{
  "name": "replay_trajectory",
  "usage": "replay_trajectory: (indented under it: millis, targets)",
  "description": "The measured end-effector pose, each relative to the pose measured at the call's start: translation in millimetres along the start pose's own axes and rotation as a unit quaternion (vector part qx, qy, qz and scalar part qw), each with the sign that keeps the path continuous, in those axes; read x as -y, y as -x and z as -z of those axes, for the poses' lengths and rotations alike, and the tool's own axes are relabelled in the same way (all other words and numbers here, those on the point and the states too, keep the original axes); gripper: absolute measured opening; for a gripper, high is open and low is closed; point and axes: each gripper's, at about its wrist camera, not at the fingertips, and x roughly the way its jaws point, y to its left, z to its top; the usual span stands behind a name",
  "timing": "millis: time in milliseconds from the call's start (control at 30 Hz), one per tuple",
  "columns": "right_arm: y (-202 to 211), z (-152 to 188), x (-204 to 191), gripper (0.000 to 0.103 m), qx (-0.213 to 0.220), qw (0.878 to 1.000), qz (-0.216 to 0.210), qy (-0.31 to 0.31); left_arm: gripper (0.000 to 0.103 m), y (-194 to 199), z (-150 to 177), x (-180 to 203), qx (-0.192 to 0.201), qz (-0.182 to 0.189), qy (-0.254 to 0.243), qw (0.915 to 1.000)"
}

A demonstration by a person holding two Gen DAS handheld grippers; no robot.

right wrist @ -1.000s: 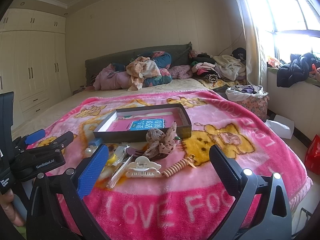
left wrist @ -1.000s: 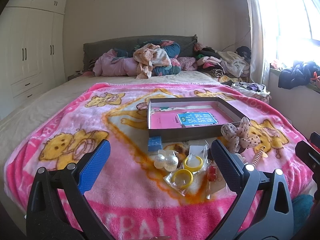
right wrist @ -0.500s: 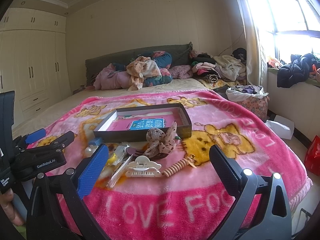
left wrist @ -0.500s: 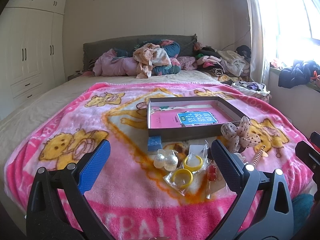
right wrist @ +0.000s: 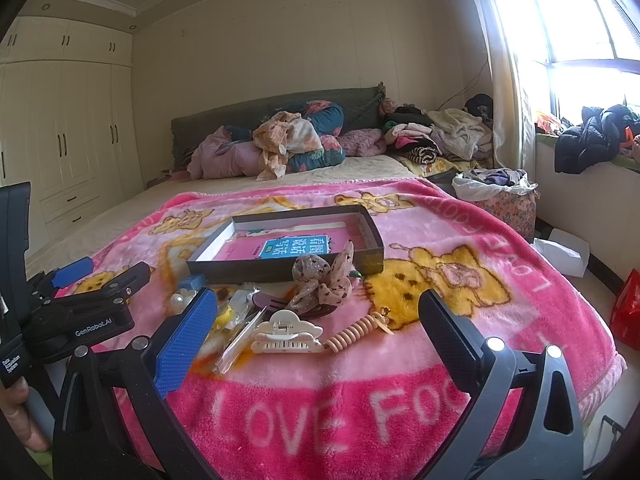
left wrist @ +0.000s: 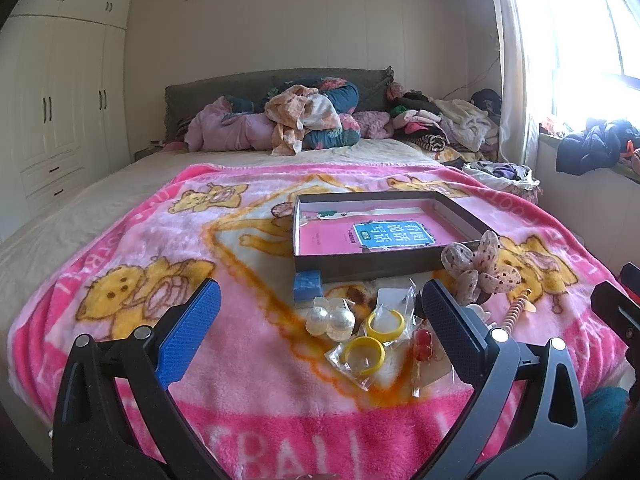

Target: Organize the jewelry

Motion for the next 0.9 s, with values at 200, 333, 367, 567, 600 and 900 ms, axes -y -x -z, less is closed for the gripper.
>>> replay_trajectory:
  millis: [200,333,367,567,600,900]
  targets:
    - [-1.9,3.2,-2.2,0.098,-0.004,1.000,-0.002,0.001,0.092,-7.2,2.2,-4.2,-0.008,-0.003,0.006,0.9999]
    - [-7.0,2.4,-2.9,0.098,-0.010,1.000,-0.005,0.003,0.092,-16.0,2.6,-11.4,-0.016,-0.005,0.012,0.9998]
    - [-10.8,1.5,-2.2,0.098,-0.013,1.000,-0.006,0.004,0.092,-17.9,3.0,-13.4,-0.019,-0.006,0.014,0.9997]
    - [-25.2,-0.9,-5.8,0.098,-0.027,0.999,-0.009,0.013,0.092,-33.9,5.5,-22.5,-0.040,-0.010,0.018,0.9990]
    - [-28.8,-1.7,-6.5,0.098,-0.031,0.999,-0.010,0.014,0.092,-36.8,6.1,-25.1,-0.044,-0.010,0.020,0.9988]
    - [-61.9,-10.4,-13.6,0.098,-0.064,0.997,-0.019,0.025,0.092,-66.8,6.8,-39.1,-0.081,-0.009,0.022,0.9964]
